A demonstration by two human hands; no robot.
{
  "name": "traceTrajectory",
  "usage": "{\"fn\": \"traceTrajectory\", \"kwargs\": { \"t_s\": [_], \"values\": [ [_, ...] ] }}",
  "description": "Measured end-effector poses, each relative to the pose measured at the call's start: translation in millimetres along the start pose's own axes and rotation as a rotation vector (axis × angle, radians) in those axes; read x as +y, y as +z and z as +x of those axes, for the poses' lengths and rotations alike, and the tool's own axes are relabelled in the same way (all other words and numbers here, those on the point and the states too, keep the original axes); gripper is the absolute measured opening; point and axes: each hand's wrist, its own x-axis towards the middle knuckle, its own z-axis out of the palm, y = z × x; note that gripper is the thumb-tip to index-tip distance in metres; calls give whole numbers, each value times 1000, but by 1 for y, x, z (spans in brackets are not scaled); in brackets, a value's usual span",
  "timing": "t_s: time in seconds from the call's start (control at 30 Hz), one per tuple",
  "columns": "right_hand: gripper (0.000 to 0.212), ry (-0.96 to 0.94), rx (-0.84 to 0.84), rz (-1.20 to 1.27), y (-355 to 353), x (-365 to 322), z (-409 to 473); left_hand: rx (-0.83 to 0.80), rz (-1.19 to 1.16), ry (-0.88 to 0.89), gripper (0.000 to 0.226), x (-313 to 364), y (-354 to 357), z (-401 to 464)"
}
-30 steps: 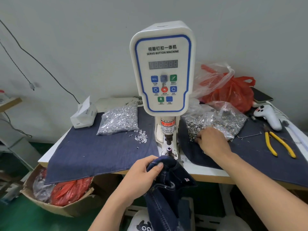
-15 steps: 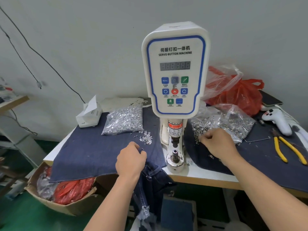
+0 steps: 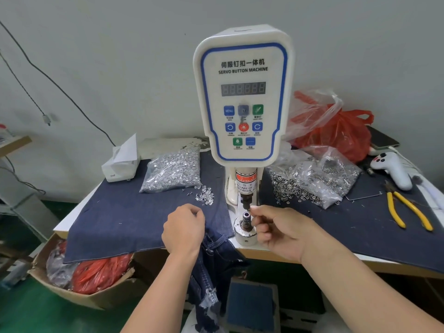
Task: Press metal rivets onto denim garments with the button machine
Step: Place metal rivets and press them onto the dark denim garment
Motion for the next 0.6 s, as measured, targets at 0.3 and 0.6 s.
{"fn": "traceTrajectory", "kwargs": {
  "t_s": [0.3, 0.6],
  "values": [
    [16, 77, -24, 116, 7, -1, -2, -23, -9, 59, 16, -3, -4, 0],
    [18, 42, -42, 193, 2, 2, -10, -187, -490, 251, 13, -8, -16, -23]
  ]
}}
